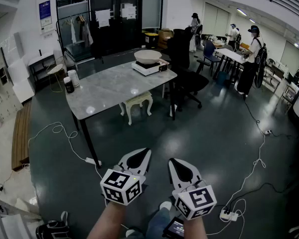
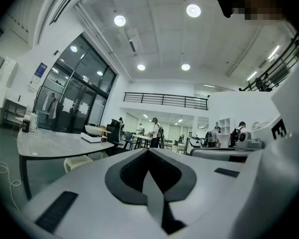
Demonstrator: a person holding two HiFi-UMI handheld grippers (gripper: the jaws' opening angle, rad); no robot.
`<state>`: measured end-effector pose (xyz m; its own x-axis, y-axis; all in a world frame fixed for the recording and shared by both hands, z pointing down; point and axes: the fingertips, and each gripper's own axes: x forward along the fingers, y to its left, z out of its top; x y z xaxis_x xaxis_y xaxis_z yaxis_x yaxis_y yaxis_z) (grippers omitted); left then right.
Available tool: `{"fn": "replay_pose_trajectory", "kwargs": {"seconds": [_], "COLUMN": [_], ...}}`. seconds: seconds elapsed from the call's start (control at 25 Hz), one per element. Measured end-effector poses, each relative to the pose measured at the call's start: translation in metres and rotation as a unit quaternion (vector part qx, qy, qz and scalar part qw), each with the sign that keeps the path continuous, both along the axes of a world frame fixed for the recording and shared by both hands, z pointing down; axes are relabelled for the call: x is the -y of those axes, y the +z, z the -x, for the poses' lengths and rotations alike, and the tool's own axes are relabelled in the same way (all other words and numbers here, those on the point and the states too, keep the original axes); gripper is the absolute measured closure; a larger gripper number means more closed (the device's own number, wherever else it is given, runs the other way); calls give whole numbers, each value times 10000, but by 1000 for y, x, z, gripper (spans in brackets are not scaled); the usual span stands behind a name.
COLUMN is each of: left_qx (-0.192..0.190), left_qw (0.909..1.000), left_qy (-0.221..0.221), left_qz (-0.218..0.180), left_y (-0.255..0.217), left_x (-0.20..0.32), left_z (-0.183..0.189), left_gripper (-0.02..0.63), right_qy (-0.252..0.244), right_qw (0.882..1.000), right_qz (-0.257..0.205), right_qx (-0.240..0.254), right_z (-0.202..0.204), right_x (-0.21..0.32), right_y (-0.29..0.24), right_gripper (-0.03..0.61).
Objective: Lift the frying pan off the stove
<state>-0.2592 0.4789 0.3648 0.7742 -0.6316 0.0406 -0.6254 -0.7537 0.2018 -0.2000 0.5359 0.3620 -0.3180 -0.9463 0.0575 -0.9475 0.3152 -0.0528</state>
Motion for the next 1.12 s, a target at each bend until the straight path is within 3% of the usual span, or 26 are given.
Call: {"fn": "replay_pose_trajectory", "kwargs": {"seconds": [0.24, 0.48, 0.64, 0.92, 1.12], "left_qx": [37, 24, -67, -187, -212], "left_qw": [9999, 9991, 9985, 9977, 9969], "left_qy": [-67, -353, -480, -590, -731], "left_qz": [-100, -231, -238, -259, -193], "left_y": [-7, -15, -18, -19, -11], "left_x": [-18, 9, 41, 105, 136], "left_z": [8, -10, -42, -114, -138], "left_gripper": [603, 603, 603, 603, 601], "right_qy": [11, -210, -382, -558, -738], "right_qw": [9999, 9998, 9990, 9984, 9972], "right_qz": [31, -56, -107, -50, -4], "right_qx": [95, 51, 182, -67, -139], "right_z": [6, -16, -46, -115, -140], "right_x": [-16, 16, 44, 106, 138], "right_y": [-2, -9, -13, -14, -11], "right_gripper": [554, 554, 554, 554, 552]}}
